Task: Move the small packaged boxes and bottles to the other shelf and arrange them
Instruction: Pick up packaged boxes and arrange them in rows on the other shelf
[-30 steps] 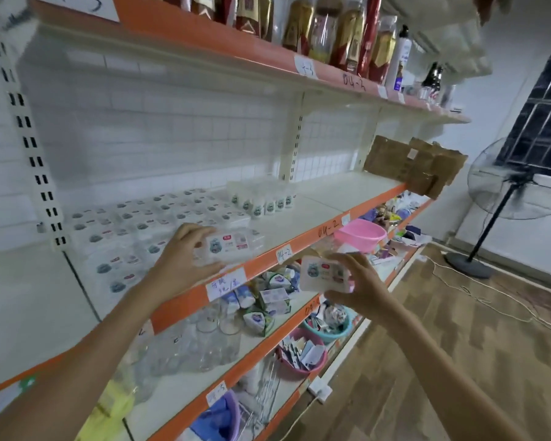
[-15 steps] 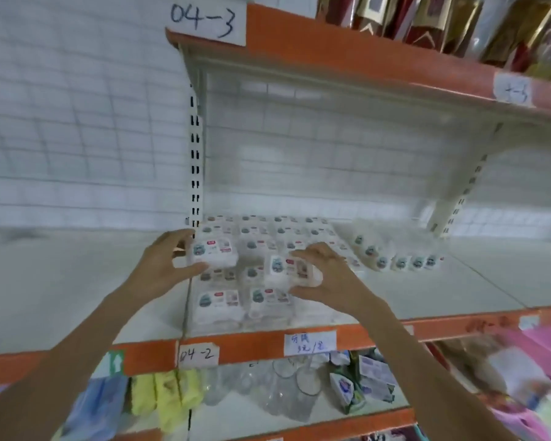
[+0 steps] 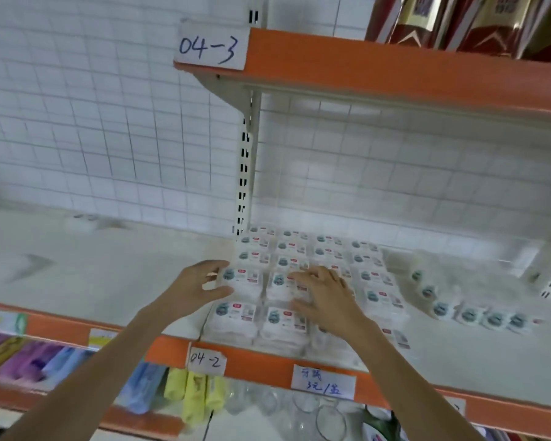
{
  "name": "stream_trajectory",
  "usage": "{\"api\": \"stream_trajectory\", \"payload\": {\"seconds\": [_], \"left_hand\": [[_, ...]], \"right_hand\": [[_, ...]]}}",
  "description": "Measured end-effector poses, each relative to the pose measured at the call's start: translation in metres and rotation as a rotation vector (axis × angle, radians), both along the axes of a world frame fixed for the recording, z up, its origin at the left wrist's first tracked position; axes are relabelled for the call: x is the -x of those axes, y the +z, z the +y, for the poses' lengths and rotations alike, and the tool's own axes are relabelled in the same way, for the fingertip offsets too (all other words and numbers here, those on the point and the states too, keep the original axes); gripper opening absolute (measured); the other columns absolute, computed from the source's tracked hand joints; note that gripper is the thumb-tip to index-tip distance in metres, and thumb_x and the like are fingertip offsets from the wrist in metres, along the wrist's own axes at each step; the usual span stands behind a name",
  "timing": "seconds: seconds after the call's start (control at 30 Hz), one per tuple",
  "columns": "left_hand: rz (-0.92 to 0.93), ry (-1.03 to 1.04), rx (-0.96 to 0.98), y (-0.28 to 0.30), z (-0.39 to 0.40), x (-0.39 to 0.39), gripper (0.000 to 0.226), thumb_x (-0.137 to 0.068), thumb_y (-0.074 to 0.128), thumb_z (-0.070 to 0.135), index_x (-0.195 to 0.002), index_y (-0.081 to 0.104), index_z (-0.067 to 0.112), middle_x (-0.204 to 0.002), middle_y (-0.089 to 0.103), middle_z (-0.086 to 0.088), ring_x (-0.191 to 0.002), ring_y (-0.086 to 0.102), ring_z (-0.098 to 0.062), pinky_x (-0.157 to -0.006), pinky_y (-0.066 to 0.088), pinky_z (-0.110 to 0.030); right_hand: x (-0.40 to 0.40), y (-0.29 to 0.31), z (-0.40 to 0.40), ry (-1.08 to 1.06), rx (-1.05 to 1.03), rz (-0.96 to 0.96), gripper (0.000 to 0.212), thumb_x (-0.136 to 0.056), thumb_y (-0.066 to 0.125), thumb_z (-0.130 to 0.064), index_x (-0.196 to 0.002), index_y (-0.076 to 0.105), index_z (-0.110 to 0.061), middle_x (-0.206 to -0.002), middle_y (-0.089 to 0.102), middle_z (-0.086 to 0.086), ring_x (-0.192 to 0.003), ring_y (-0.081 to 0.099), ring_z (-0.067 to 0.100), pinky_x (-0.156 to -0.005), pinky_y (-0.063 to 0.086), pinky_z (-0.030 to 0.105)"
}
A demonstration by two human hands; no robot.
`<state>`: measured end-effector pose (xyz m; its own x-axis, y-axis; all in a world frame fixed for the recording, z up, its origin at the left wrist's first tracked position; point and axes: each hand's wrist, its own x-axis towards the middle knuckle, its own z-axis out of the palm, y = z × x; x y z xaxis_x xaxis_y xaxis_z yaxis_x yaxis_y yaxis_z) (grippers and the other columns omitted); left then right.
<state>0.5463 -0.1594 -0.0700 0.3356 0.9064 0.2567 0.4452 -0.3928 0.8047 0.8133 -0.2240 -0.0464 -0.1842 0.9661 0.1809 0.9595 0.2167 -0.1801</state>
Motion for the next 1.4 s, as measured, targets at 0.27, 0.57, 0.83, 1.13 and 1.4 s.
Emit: {"api": "stream_trajectory", "payload": {"seconds": [0.27, 0.57, 0.83, 1.13, 1.4], "left_hand": [[0.002, 0.004, -0.042, -0.001, 0.0, -0.015, 0.043, -0.076, 0.072, 0.009, -0.102, 0.05, 0.034, -0.108, 0.048, 0.013, -0.095, 0.052, 0.008, -0.077, 0.039, 0.001], [0.091, -0.003, -0.18, -0.012, 0.009, -0.013, 0.045, -0.076, 0.073, 0.015, -0.117, 0.055, 0.008, -0.112, 0.049, 0.0, -0.098, 0.052, -0.009, -0.08, 0.037, 0.002], [0.209, 0.008, -0.098, 0.005, 0.0, -0.014, 0.061, -0.078, 0.072, 0.02, -0.131, 0.044, 0.007, -0.133, 0.038, -0.01, -0.125, 0.04, -0.023, -0.106, 0.035, -0.036], [0.257, 0.1, -0.422, -0.008, -0.102, 0.021, 0.028, -0.082, 0.067, 0.014, -0.109, 0.061, 0.009, -0.105, 0.055, -0.004, -0.093, 0.058, -0.022, -0.08, 0.043, -0.029], [0.526, 0.108, -0.38, -0.053, -0.237, 0.063, 0.035, -0.075, 0.054, 0.037, -0.094, 0.067, 0.01, -0.087, 0.068, -0.006, -0.069, 0.067, -0.024, -0.061, 0.049, -0.026]], "right_hand": [[0.002, -0.01, -0.003, 0.003, -0.116, -0.008, 0.046, -0.093, 0.049, -0.039, -0.137, 0.041, -0.033, -0.142, 0.034, -0.002, -0.132, 0.029, 0.02, -0.11, 0.021, 0.037], [0.012, -0.012, -0.006, -0.078, -0.117, -0.03, 0.045, -0.093, 0.05, -0.034, -0.137, 0.043, -0.031, -0.14, 0.041, -0.003, -0.131, 0.034, 0.019, -0.108, 0.023, 0.036], [0.022, 0.006, -0.03, -0.073, -0.084, -0.116, 0.049, -0.095, 0.046, -0.035, -0.142, 0.036, -0.024, -0.153, 0.023, 0.003, -0.14, 0.02, 0.024, -0.114, 0.016, 0.041], [-0.002, 0.0, -0.162, -0.144, -0.152, -0.052, 0.042, -0.086, 0.044, -0.04, -0.12, 0.06, -0.02, -0.125, 0.058, 0.001, -0.119, 0.051, 0.024, -0.098, 0.038, 0.037], [0.017, -0.051, -0.253, -0.095, -0.066, 0.025, 0.039, -0.079, 0.05, -0.042, -0.111, 0.064, -0.023, -0.111, 0.063, -0.004, -0.105, 0.06, 0.021, -0.085, 0.049, 0.038]]}}
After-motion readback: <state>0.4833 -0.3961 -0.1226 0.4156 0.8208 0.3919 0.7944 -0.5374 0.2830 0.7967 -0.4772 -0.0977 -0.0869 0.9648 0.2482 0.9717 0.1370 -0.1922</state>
